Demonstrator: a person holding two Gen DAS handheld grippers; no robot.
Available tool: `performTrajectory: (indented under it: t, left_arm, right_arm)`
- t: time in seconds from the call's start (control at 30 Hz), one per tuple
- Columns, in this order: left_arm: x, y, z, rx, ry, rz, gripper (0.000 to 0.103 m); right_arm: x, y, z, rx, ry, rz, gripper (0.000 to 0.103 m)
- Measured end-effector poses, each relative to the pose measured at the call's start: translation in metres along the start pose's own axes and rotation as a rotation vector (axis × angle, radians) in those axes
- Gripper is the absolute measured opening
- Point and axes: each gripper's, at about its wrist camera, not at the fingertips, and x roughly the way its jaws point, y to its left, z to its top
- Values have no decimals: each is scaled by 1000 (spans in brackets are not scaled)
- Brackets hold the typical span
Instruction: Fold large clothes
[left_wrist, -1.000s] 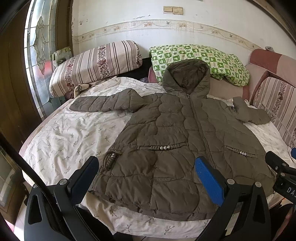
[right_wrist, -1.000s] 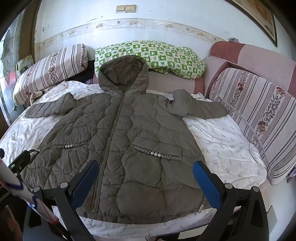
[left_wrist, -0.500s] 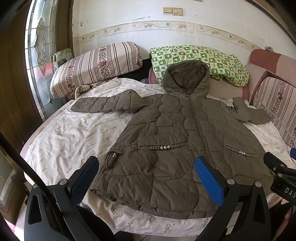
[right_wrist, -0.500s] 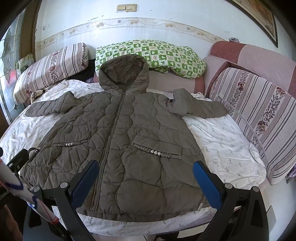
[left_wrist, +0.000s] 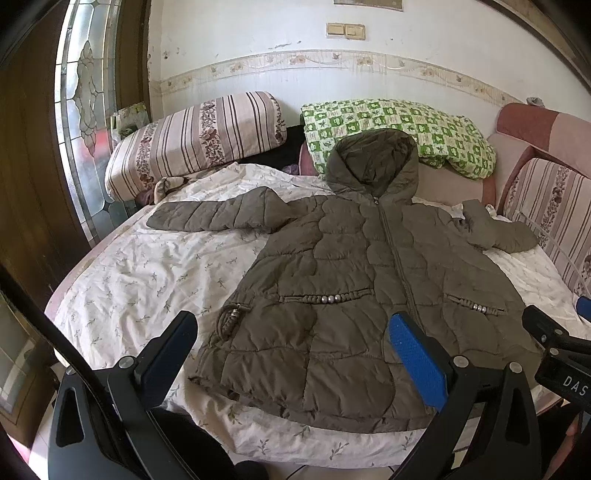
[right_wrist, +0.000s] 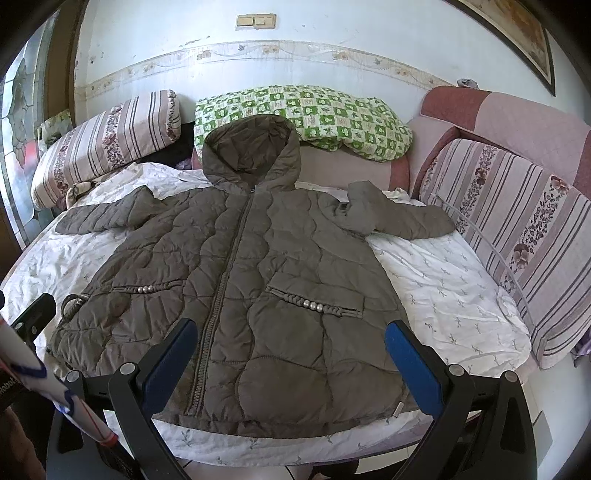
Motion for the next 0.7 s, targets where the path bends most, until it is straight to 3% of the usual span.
performTrajectory:
  t: [0.4,0.7]
  left_arm:
    - [-16,-12,14,14,-48,1,103]
    - [19,-33,25,33,-31,-44,103]
  right_arm:
    - [-9,-20,2,48,-15,20,103]
    - [22,-42,2,108,37,3,103]
